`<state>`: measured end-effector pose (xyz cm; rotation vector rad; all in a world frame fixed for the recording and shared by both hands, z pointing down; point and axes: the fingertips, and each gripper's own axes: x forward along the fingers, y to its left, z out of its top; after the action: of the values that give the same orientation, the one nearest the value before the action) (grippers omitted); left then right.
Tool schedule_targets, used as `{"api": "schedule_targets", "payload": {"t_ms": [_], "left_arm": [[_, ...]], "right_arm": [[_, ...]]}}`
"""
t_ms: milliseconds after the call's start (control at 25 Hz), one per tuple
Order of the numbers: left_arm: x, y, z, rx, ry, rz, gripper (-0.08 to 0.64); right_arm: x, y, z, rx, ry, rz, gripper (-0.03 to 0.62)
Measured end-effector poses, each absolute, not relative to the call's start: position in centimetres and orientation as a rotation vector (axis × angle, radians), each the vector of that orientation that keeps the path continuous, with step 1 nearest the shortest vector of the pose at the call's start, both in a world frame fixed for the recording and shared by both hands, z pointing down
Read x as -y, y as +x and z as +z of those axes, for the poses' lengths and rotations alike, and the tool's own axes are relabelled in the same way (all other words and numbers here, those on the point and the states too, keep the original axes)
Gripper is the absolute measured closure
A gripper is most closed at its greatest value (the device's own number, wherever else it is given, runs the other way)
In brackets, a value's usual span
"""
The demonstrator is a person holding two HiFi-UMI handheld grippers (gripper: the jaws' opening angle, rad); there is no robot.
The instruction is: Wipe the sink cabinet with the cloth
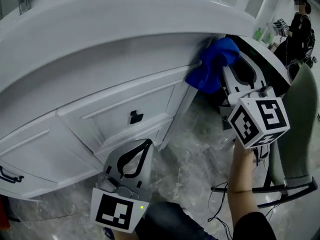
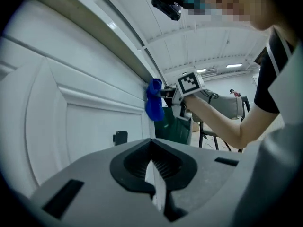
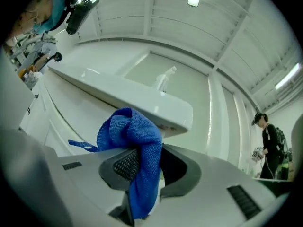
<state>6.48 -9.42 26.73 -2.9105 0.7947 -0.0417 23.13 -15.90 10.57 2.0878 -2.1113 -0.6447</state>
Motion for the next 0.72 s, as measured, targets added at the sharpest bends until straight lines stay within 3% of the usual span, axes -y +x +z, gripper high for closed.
{"api": "schedule_targets", "payload": {"t_ms": [720], "left_arm": [[10.2, 5.5, 27.3, -0.85, -3.08, 0.105, 0.557]], "right_arm": [[16.2, 23.1, 9.7, 1.969, 2.207, -0.81, 0.477]]}}
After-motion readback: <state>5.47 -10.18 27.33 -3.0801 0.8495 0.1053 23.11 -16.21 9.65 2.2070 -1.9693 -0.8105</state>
